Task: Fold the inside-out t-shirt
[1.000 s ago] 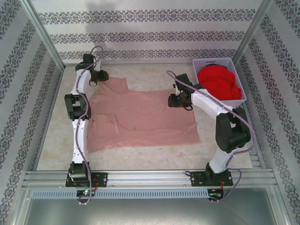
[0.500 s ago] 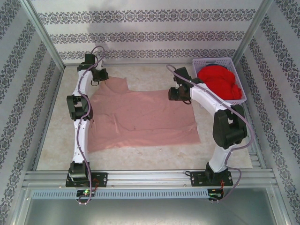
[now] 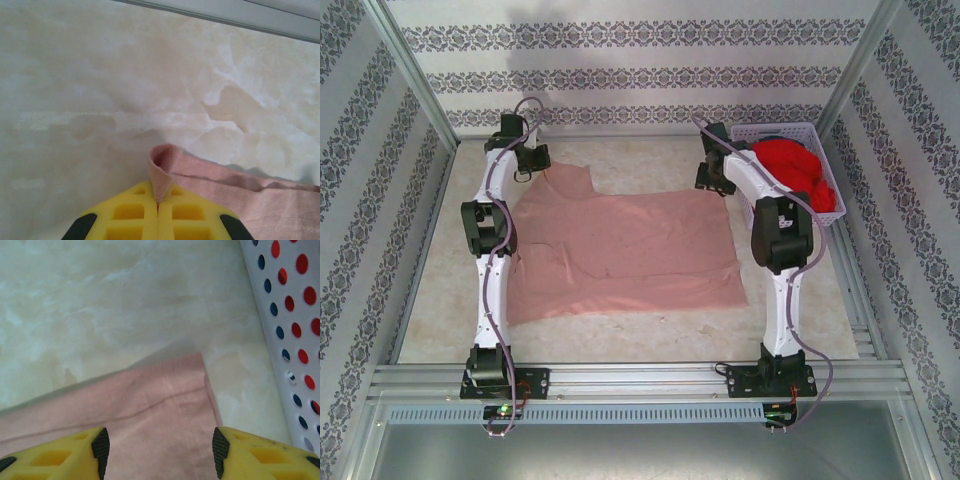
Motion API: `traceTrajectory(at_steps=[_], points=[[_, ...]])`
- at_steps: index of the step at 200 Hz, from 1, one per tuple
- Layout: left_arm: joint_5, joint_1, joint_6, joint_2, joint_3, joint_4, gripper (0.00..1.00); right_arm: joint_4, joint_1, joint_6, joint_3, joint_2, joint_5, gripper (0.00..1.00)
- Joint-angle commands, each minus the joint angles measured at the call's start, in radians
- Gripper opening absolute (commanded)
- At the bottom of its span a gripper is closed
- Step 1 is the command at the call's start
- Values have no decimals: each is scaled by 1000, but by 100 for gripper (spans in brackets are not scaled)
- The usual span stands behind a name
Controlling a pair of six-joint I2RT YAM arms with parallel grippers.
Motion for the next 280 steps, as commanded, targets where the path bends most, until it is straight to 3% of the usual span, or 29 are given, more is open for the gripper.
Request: traceTrajectory(at_steps=[1,100,207,280], points=[[18,-3,-9,-72,-7,37,0,-68,-14,63,83,51,26,59],[41,-3,7,-83,-11,30,0,-175,-32,108,269,216,44,53],[53,-3,15,-111,-14,24,0,-173,-54,63,336,292,28,15],[58,-3,14,-215,-95,18,0,-76,-55,-10,230,170,-25,6]])
